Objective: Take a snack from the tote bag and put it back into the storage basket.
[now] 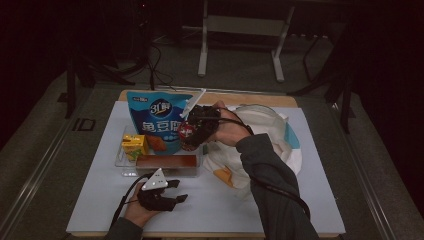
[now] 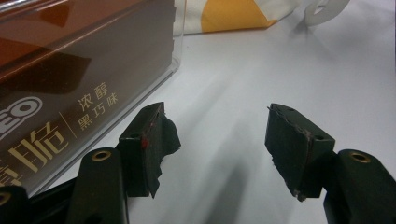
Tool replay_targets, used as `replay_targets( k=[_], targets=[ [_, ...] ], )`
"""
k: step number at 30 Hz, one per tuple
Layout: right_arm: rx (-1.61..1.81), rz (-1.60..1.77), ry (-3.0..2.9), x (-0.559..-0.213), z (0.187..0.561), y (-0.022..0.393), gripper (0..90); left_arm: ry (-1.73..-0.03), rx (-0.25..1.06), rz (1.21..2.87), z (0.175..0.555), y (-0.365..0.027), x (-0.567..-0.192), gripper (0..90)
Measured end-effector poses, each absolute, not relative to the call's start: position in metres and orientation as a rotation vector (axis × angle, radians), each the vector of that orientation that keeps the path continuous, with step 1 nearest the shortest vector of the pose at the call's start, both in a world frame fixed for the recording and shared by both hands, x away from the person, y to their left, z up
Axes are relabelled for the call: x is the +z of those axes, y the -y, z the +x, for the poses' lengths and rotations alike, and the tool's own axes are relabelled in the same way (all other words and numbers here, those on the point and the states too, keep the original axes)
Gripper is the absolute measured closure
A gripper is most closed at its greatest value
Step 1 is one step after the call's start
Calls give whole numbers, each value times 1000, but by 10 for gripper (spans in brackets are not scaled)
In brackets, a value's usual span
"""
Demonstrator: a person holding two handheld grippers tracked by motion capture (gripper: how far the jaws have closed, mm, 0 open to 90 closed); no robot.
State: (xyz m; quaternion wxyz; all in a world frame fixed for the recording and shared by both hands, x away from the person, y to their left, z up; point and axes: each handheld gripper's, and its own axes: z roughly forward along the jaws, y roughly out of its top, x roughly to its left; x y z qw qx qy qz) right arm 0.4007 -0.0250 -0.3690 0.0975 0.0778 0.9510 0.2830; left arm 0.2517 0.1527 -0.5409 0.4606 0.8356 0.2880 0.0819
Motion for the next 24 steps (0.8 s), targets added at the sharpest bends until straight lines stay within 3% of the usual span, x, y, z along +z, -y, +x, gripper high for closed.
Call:
replay_targets(
  k=[24],
  targets=[
    [790,245,-2809,-375,401,14,239,-709,202,2055,252,-153,-541,389]
  ],
)
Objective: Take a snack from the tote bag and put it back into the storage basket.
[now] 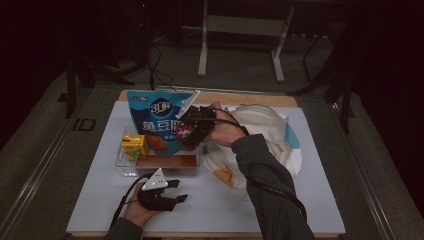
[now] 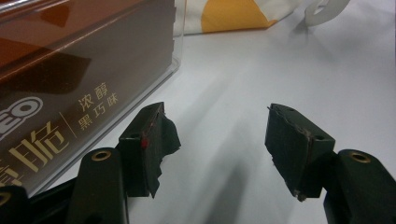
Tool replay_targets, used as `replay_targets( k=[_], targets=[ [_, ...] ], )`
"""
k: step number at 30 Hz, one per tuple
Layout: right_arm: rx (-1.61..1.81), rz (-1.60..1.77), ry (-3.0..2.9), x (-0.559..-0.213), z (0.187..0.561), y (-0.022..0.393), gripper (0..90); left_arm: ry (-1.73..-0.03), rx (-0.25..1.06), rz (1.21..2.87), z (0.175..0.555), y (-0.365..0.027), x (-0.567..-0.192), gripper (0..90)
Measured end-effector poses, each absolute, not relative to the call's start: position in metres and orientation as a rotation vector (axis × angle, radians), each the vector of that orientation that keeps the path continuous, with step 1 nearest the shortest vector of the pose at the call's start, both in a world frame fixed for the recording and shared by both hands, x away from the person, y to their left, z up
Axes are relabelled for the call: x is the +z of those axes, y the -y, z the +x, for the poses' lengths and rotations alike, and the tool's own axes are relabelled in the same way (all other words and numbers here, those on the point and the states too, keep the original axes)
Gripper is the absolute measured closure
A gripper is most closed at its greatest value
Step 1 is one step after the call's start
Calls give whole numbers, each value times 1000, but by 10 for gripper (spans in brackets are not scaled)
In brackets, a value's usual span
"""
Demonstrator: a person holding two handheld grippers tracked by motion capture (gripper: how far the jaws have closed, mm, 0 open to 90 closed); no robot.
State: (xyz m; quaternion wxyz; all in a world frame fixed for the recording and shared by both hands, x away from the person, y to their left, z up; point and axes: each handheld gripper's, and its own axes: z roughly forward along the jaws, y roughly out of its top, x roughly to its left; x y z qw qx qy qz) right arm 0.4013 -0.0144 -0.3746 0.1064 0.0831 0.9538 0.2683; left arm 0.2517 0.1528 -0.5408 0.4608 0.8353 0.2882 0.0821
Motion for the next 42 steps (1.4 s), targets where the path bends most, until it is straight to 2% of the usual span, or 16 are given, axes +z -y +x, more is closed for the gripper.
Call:
replay_targets(
  k=[42],
  targets=[
    [747,301,-2815,-392,407,12,237,-711,201,2053,252,-153,-541,388]
  ],
)
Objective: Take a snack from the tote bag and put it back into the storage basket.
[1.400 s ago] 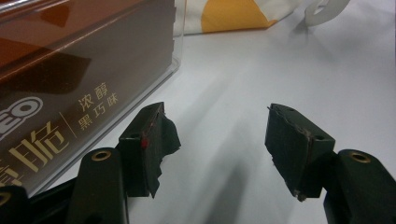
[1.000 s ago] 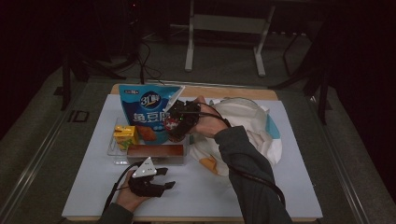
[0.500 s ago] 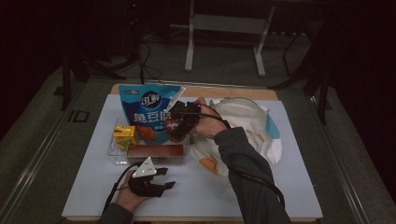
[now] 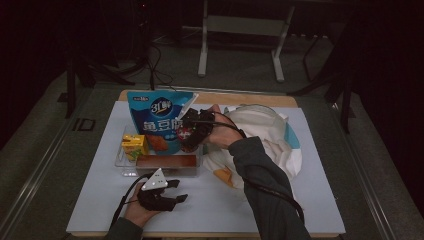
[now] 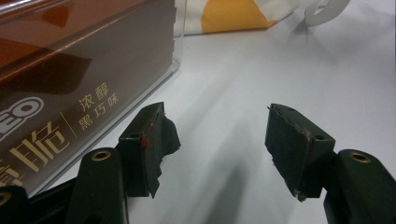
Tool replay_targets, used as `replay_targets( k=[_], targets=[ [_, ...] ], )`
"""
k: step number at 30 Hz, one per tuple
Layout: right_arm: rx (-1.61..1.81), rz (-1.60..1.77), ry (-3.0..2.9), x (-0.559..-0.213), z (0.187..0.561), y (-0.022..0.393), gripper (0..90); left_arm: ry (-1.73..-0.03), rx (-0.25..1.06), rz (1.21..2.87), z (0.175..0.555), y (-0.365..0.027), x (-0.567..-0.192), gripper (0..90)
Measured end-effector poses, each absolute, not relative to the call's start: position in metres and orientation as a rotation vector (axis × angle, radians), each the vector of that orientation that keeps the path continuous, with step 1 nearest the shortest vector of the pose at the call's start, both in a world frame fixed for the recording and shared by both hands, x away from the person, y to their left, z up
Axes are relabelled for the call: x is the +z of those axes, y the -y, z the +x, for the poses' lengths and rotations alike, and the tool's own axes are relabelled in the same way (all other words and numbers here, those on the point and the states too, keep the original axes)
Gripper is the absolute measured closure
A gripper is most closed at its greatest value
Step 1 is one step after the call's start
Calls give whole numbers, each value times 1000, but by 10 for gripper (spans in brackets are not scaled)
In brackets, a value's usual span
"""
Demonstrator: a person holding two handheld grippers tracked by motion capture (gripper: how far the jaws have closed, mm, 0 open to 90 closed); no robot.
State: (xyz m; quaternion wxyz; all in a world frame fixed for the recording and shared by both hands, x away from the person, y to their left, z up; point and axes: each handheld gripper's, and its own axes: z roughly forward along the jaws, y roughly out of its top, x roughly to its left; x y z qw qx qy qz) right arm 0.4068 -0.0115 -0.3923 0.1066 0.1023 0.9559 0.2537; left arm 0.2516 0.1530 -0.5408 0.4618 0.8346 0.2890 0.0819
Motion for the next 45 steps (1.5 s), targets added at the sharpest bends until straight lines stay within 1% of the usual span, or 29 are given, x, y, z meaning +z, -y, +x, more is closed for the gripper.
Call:
replay_targets(
  k=[45],
  targets=[
    [705,337,-2800,-403,411,11,235,-709,205,2053,251,-153,-541,386]
  ],
)
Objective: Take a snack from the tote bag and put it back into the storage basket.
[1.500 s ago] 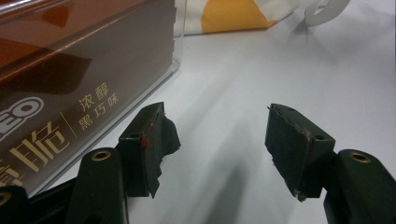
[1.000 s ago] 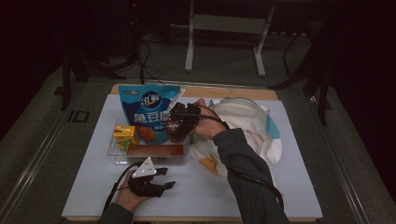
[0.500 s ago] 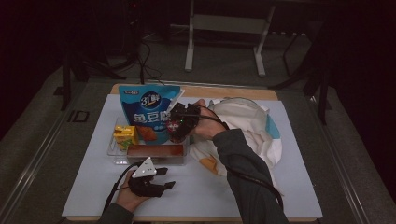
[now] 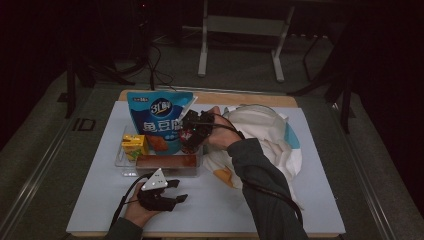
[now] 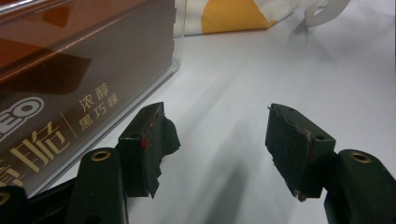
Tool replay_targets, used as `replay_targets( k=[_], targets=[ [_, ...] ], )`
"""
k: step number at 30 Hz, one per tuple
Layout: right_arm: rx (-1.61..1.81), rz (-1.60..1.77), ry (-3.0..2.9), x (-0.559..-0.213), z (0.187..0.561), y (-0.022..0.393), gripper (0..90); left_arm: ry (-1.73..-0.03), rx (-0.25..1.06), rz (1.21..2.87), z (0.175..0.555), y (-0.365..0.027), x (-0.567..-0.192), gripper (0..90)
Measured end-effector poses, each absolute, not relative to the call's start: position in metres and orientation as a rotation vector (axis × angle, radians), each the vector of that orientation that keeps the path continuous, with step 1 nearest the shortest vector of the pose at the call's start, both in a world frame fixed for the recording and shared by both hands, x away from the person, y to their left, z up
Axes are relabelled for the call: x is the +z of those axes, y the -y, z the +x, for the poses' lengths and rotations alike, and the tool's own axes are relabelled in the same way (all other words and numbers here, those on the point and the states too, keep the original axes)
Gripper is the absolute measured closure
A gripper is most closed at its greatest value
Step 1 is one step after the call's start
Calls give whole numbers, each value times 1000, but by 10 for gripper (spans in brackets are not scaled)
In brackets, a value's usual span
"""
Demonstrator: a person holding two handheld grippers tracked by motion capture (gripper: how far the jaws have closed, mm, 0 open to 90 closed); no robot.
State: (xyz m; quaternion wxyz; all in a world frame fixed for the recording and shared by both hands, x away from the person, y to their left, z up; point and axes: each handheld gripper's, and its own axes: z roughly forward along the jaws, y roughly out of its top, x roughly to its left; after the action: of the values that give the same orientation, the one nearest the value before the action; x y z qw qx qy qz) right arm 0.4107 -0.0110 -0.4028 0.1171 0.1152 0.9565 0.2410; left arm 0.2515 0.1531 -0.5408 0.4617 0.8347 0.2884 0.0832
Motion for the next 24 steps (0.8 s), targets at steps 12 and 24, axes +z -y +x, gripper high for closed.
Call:
replay_targets(
  k=[12,24],
  targets=[
    [721,320,-2785,-393,407,9,247,-712,204,2048,251,-153,-541,386],
    [741,384,-2764,-396,413,19,239,-713,205,2051,251,-154,-541,381]
  ],
)
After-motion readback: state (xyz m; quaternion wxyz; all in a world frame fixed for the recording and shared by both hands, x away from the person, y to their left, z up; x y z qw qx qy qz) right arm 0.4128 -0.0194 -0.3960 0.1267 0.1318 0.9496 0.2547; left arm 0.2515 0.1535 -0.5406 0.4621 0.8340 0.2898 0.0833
